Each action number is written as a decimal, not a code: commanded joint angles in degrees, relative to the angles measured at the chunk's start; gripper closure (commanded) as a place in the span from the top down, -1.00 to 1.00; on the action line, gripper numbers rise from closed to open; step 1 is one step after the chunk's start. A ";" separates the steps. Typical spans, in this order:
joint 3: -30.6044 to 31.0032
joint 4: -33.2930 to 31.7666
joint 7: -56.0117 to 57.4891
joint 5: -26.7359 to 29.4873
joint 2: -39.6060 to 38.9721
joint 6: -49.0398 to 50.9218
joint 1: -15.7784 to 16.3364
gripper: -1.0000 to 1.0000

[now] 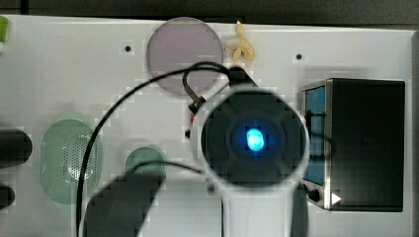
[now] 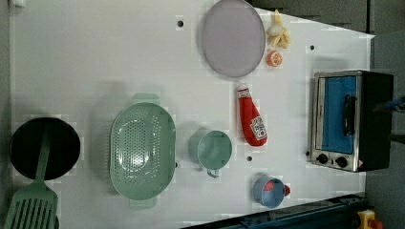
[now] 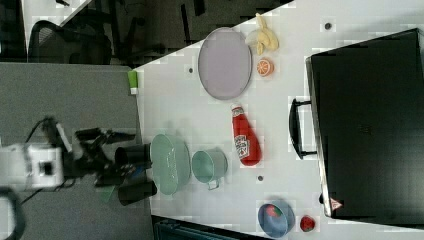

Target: Pick Ketchup from the table and place it in strainer.

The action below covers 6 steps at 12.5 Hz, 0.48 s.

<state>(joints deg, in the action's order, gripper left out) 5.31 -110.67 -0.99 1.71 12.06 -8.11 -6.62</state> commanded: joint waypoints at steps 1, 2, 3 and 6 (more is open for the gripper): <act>1.66 -4.74 13.93 0.05 -6.14 -5.67 -0.36 1.00; 2.02 -5.89 20.31 0.04 -7.02 -8.12 -0.30 1.00; 2.42 -7.23 27.25 0.04 -7.69 -10.71 -0.24 1.00; 3.17 -12.52 46.37 0.03 -8.66 -18.98 -0.08 1.00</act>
<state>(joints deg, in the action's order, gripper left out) 8.24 -124.33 32.68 1.61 1.36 -25.50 -7.05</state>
